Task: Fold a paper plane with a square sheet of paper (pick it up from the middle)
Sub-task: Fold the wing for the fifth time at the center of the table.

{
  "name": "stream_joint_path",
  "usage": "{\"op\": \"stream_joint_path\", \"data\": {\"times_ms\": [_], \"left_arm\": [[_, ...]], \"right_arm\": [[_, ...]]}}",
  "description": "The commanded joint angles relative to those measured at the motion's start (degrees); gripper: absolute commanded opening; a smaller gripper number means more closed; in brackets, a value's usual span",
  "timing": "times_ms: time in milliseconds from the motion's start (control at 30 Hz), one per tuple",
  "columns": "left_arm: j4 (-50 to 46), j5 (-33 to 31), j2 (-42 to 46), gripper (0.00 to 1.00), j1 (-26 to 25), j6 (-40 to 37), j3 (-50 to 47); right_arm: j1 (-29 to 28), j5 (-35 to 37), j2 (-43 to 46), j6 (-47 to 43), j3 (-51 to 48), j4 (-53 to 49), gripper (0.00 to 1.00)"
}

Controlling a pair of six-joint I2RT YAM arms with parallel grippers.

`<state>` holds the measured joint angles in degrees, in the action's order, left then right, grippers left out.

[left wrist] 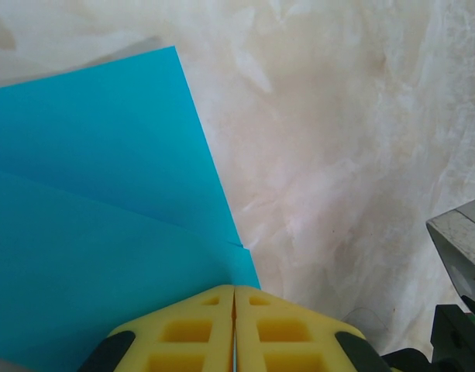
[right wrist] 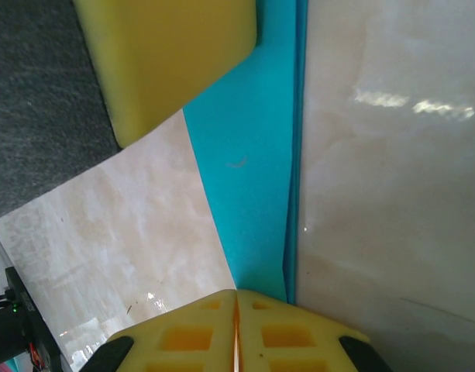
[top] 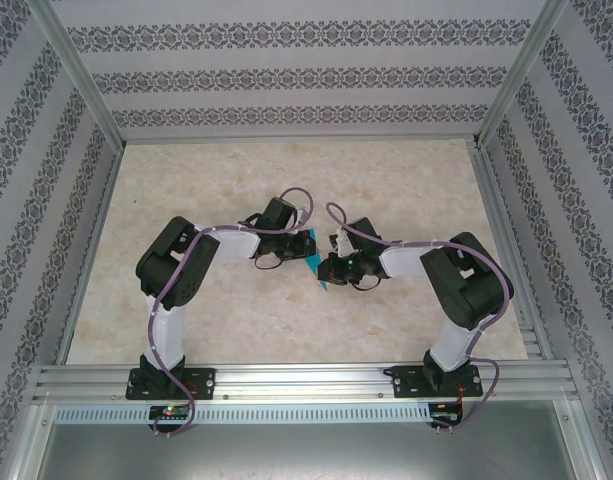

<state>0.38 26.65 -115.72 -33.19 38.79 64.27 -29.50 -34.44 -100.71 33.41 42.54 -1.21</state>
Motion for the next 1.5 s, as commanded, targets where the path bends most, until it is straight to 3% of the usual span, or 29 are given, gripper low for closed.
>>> {"op": "stream_joint_path", "data": {"times_ms": [0, 367, 567, 833, 1200, 1467], "left_arm": [[0.46, -6.5, -2.1, 0.09, 3.49, -2.91, -2.76], [2.92, -4.06, -3.16, 0.09, 12.41, -3.98, -2.28], [2.25, -1.12, -4.22, 0.09, 13.46, -5.48, -0.9], [2.51, 3.83, -2.79, 0.09, 10.61, -5.32, -4.34], [7.19, 5.13, 0.2, 0.09, 2.3, 1.34, -9.58], [7.04, 2.11, 1.49, 0.09, 1.98, 2.68, -9.85]], "right_arm": [[0.31, 3.49, -1.78, -1.22, -4.15, -8.89, 0.1], [0.89, 3.89, -2.26, -1.45, -5.02, -9.15, 0.09], [0.84, 3.41, -0.8, -0.81, -4.13, -8.88, 0.1], [-1.65, 4.56, 6.01, 0.38, 3.71, -10.03, 0.11], [-5.9, 10.3, -0.02, 3.68, 12.76, -5.37, 0.1], [-4.67, 12.88, -3.81, 2.89, 13.71, -6.81, 0.09]]}}
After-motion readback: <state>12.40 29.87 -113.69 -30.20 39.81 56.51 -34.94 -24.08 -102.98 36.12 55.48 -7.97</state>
